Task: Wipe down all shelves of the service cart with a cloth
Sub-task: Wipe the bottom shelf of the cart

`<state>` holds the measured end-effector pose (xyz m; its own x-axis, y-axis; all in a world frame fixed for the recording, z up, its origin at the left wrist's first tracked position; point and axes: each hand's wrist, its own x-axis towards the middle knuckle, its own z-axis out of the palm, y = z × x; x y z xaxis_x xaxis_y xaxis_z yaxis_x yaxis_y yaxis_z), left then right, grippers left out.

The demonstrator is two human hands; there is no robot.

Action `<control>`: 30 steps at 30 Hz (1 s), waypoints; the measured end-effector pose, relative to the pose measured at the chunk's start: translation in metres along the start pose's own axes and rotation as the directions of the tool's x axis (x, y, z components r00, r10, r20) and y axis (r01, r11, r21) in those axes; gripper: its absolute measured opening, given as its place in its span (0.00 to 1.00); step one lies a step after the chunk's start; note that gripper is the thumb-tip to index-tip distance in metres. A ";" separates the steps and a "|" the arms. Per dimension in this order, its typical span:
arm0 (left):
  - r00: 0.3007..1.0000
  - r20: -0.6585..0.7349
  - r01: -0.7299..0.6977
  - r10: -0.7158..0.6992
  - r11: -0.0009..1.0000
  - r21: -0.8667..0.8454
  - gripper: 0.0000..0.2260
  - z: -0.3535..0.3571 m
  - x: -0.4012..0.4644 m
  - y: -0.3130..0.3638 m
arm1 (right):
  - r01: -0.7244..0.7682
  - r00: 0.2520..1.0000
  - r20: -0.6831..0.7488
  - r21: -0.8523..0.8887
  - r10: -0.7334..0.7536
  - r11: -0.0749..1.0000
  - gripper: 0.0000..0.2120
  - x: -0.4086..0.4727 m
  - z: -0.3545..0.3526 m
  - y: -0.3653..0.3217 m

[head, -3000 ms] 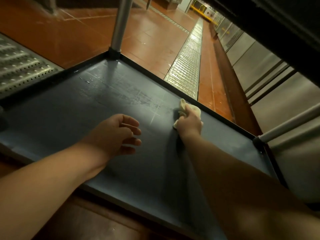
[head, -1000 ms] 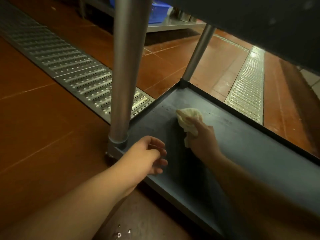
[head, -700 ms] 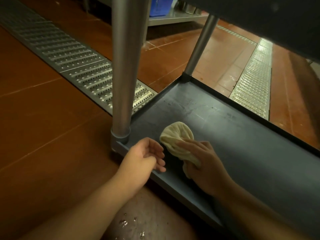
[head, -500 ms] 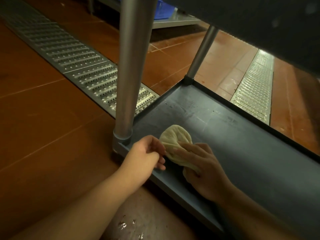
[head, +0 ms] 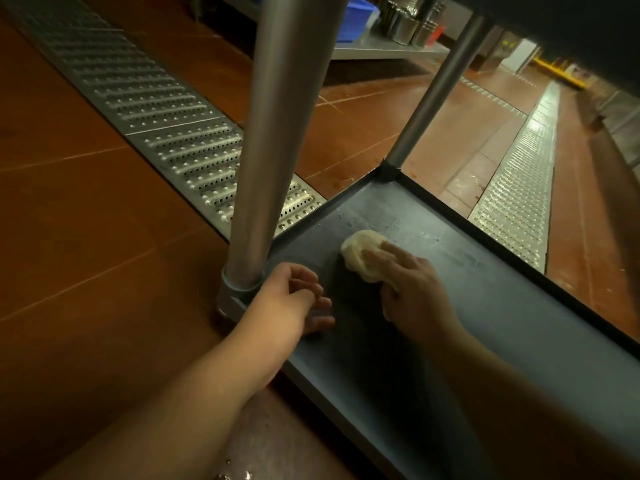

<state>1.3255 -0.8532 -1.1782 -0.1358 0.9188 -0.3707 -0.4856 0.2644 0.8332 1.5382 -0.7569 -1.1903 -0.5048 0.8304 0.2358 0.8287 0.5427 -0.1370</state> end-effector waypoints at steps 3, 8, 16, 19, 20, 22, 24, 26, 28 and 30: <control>1.000 0.028 -0.001 -0.001 0.998 0.068 0.11 -0.001 0.004 0.000 | -0.181 0.983 0.004 -0.076 0.182 0.981 0.31 0.044 0.004 0.036; 0.991 0.052 -0.129 0.122 0.974 0.184 0.14 0.003 0.003 -0.002 | -0.616 0.788 0.062 0.077 0.612 0.784 0.33 0.105 0.001 0.065; 0.971 0.075 -0.234 0.228 0.969 0.075 0.21 0.000 0.003 -0.008 | -0.123 0.990 0.101 0.217 0.103 0.968 0.31 0.058 0.004 -0.020; 0.974 0.071 -0.220 0.217 0.975 0.033 0.23 0.002 0.002 -0.006 | 0.238 0.954 0.111 0.281 -0.278 0.930 0.28 0.033 0.008 -0.066; 0.976 0.069 -0.210 0.206 0.977 0.047 0.23 0.002 0.002 -0.005 | 0.298 0.929 0.132 0.283 -0.345 0.911 0.27 0.034 0.007 -0.068; 0.982 0.063 -0.182 0.179 0.982 0.051 0.23 0.004 0.003 -0.006 | 0.324 0.930 0.105 0.219 -0.352 0.921 0.25 0.056 0.009 -0.049; 0.989 0.038 -0.148 0.146 0.987 0.062 0.22 0.005 0.006 -0.007 | 0.170 0.985 -0.002 0.125 -0.171 0.978 0.23 0.089 0.017 -0.013; 0.992 -0.001 -0.128 0.128 0.990 0.059 0.22 0.007 0.010 -0.007 | -0.143 0.989 -0.023 0.081 0.145 0.986 0.22 0.120 0.017 0.020; 0.994 -0.024 -0.102 0.102 0.995 0.014 0.18 0.009 0.013 -0.006 | -0.433 0.901 0.060 0.064 0.429 0.899 0.23 0.140 0.017 0.035; 0.995 -0.012 -0.095 0.095 0.995 -0.026 0.16 0.010 0.013 -0.004 | -0.509 0.858 0.103 0.044 0.503 0.860 0.24 0.145 0.015 0.029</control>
<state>1.3345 -0.8390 -1.1827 -0.1917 0.9361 -0.2949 -0.4924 0.1682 0.8540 1.4859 -0.6189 -1.1751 -0.0415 0.9985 0.0348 0.9586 0.0496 -0.2804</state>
